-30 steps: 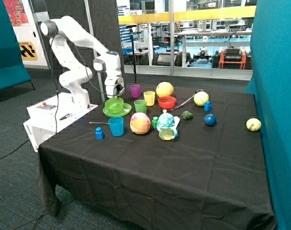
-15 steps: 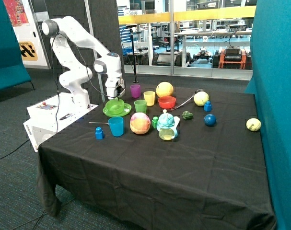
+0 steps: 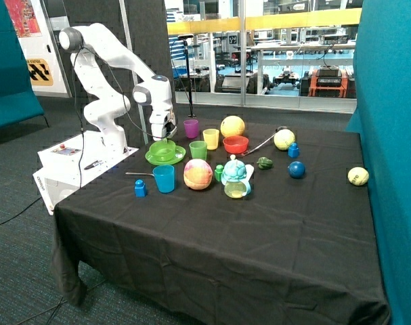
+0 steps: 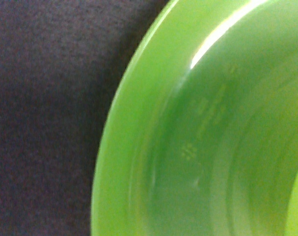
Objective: Place the bowl on the plate and the cup in the bowl matching the color
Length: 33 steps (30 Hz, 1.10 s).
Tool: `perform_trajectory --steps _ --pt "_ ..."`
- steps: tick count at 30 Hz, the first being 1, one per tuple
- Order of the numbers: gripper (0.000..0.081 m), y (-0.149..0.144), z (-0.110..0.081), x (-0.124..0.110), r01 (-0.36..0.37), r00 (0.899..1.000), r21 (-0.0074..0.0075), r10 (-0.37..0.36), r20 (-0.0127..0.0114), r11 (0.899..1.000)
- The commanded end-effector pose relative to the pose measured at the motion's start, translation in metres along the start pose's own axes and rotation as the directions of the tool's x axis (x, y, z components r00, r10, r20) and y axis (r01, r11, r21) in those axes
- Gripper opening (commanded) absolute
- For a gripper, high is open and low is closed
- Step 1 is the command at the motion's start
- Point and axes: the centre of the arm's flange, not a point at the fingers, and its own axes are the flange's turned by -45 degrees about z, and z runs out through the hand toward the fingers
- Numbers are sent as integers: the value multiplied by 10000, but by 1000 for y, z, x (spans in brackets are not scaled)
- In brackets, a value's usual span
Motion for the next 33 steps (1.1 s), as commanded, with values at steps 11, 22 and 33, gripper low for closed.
perform_trajectory --steps 11,22,33 --pt "766 -6 -2 1 152 9999 22 -152 -26 9999" --pt "664 -8 -20 11 418 9991 21 -418 -26 9991" --pt "469 -6 -48 48 597 9982 20 -597 -27 9982"
